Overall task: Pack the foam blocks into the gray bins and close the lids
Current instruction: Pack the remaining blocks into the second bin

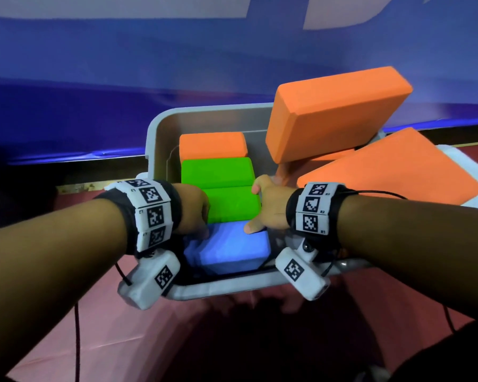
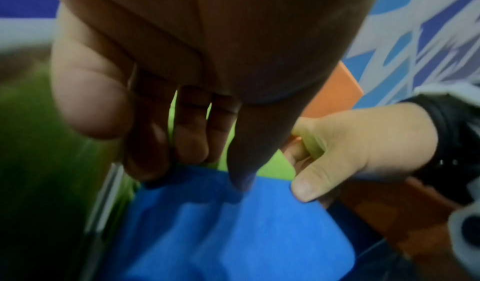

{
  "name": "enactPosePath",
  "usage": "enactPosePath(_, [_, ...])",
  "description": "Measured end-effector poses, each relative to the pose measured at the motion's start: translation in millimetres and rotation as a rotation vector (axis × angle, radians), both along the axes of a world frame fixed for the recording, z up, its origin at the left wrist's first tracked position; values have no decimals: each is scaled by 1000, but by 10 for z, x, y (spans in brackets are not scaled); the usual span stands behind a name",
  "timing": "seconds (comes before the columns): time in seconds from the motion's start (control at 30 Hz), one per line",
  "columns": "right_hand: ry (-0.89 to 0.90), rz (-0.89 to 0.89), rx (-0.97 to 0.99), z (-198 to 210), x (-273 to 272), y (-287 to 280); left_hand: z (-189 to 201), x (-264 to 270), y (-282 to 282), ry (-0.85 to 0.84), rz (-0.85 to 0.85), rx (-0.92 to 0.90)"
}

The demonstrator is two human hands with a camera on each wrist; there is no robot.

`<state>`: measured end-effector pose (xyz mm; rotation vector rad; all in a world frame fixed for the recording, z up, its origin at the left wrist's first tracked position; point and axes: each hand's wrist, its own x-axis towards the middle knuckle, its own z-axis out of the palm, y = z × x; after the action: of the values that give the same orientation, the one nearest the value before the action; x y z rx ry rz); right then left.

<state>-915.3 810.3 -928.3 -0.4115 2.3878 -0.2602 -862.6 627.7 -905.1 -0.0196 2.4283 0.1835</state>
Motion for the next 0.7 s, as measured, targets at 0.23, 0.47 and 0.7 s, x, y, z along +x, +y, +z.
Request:
enactPosePath(0.23, [386,-245,-547,964,-525,357,188,-207,193,271,117,221])
enactPosePath(0.47, [687,96,97,952,-1042,712,172,-320,459,338,239,387])
enactPosePath(0.7, [776,71,200,1088,-944,598,231,-358,632,468,309,413])
